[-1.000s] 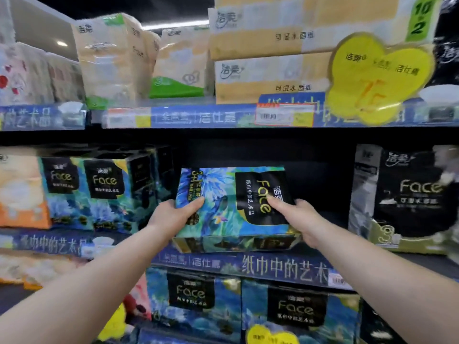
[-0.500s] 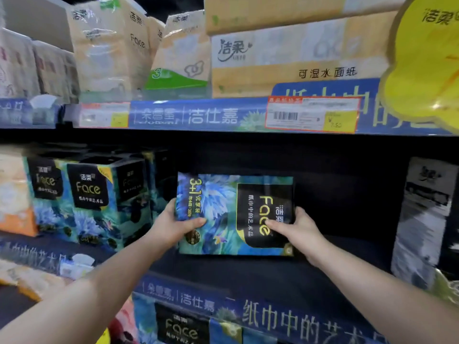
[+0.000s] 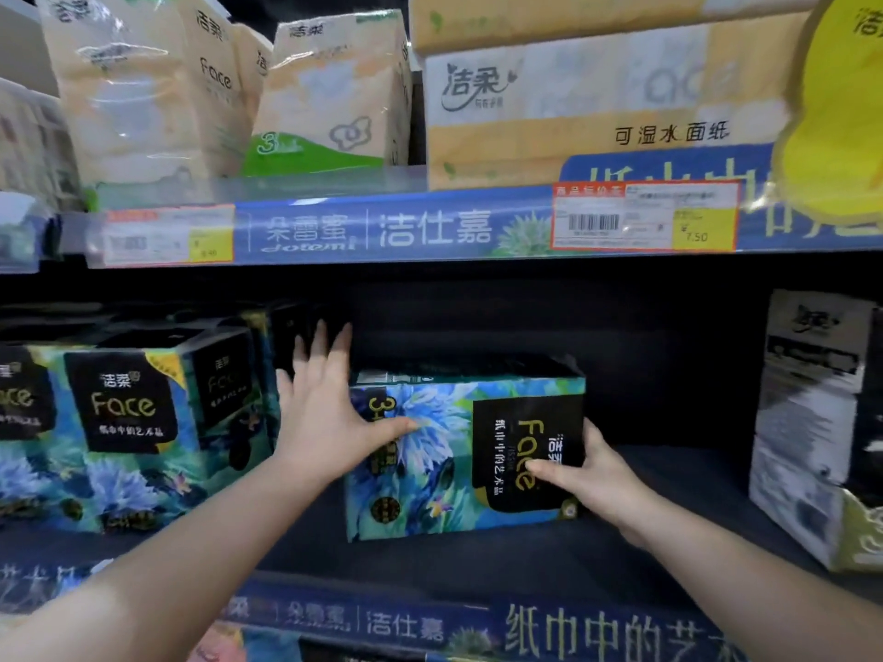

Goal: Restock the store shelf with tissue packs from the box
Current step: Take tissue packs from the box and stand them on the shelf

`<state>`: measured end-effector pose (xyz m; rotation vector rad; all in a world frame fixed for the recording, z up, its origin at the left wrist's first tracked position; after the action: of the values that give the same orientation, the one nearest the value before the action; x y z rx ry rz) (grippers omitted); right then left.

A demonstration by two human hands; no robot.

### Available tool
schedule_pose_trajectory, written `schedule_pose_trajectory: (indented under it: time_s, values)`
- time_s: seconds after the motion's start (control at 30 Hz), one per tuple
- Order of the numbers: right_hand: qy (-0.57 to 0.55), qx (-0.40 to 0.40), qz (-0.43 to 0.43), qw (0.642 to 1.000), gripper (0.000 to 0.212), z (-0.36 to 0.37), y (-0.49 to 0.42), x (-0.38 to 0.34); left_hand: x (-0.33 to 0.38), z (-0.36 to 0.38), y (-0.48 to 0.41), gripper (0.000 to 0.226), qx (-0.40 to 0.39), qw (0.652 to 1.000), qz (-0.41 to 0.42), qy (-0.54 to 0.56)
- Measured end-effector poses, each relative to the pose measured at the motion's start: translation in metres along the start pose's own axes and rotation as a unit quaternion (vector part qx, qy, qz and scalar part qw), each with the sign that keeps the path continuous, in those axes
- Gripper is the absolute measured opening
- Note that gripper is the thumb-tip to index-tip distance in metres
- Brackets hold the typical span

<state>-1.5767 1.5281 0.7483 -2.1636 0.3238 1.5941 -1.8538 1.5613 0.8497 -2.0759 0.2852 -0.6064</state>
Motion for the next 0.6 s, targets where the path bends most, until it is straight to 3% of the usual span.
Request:
schedule_pose_trajectory:
  time_s: [0.07,0.13,0.2,0.27,0.47,0.6]
  values:
    - [-0.009,0.011,-0.003,1.0,0.074,-0.001,-0.001,0.001,0.024,-0.003,-0.005,0.116,0.01,0.987,0.15,-0.057]
    - [-0.035,0.029,-0.002,0.999,0.069,-0.002,-0.004,0.001,0.041,0.008,-0.009,0.114,-0.076,0.966,0.219,-0.112]
    - [-0.07,0.04,0.001,0.997,0.064,0.0,-0.006,-0.001,0.049,0.024,-0.011,0.116,-0.193,0.947,0.209,-0.152]
    - [-0.087,0.044,-0.003,0.995,0.061,0.001,-0.007,-0.004,0.054,0.034,-0.011,0.106,-0.25,0.933,0.2,-0.167]
    - [-0.087,0.071,-0.049,0.992,0.047,0.001,-0.009,-0.027,0.035,0.024,-0.018,0.08,-0.183,0.968,0.135,-0.104]
    - [-0.004,0.123,-0.118,0.985,0.072,0.001,-0.022,-0.06,0.002,0.015,-0.02,0.072,-0.145,0.989,-0.001,-0.038]
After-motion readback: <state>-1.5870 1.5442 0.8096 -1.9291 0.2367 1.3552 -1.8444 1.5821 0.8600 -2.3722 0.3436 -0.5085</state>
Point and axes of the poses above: each hand's wrist, its own y-axis away from the middle knuckle, its own z-axis out of the palm, x = y × z, the point moved 7 cm from there along -y, towards the middle knuckle, and after that the axes turned 15 degrees about x, right-handed, at the moved point
